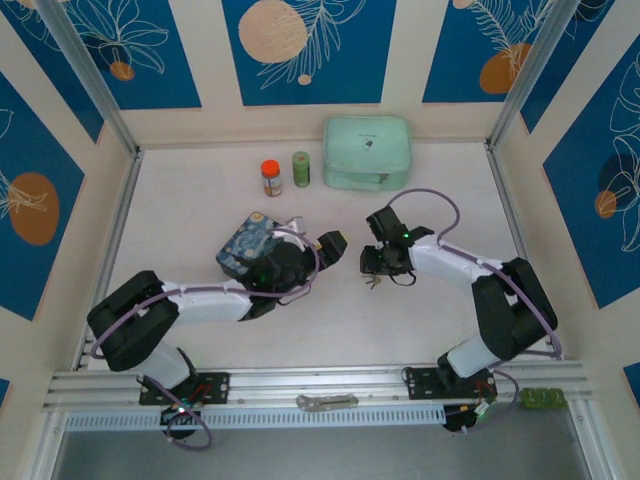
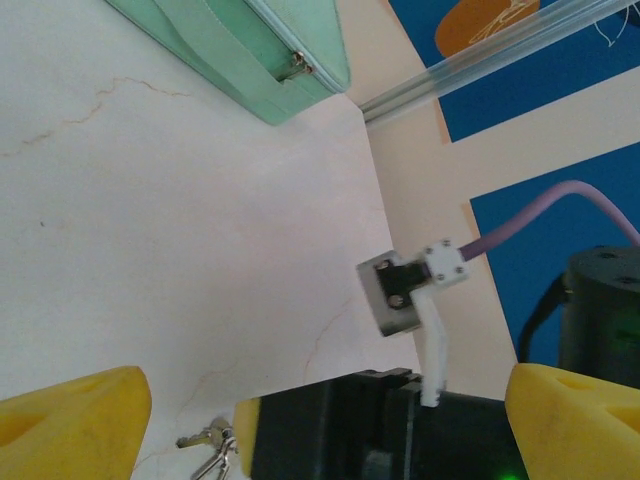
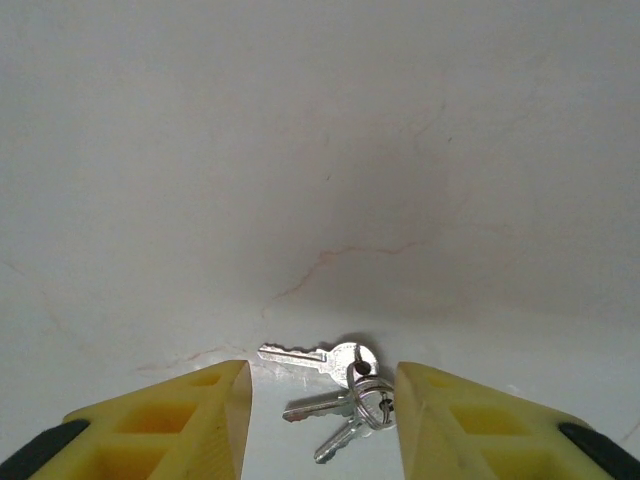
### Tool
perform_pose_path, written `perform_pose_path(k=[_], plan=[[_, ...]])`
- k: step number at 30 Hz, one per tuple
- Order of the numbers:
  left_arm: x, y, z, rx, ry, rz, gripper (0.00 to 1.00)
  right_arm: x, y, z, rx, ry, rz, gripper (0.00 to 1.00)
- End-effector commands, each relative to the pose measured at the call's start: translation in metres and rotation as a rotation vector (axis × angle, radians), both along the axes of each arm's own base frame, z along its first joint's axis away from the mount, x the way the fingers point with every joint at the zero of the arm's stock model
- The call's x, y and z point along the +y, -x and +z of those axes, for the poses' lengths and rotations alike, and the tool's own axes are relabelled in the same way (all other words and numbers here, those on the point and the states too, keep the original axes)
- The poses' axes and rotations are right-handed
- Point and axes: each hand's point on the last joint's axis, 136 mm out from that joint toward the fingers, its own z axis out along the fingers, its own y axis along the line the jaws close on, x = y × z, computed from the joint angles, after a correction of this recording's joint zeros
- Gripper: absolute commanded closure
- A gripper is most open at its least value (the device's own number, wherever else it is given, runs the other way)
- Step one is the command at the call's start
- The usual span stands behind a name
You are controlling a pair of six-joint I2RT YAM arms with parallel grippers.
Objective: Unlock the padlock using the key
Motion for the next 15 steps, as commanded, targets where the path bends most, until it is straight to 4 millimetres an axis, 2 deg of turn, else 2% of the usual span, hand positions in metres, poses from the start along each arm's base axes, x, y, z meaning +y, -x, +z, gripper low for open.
perform_pose_path(k=[1, 5, 11, 15], plan=[[0.011, -0.003, 0.001, -0.02, -0.023, 0.029, 0.09, -0.01, 0.011, -0.007, 0.07, 0.107, 0.007, 0.57], [0.011, -0.004, 0.002, -0.024, -0.022, 0.031, 0.09, -0.005, 0.015, -0.016, 0.103, 0.064, -0.039, 0.57], [0.011, -0.005, 0.005, -0.034, -0.02, 0.026, 0.08, 0.003, 0.007, -0.023, 0.098, 0.052, 0.014, 0.61], [0.015, -0.005, 0.005, -0.034, -0.02, 0.037, 0.08, 0.003, 0.01, -0.029, 0.13, 0.061, 0.031, 0.63]])
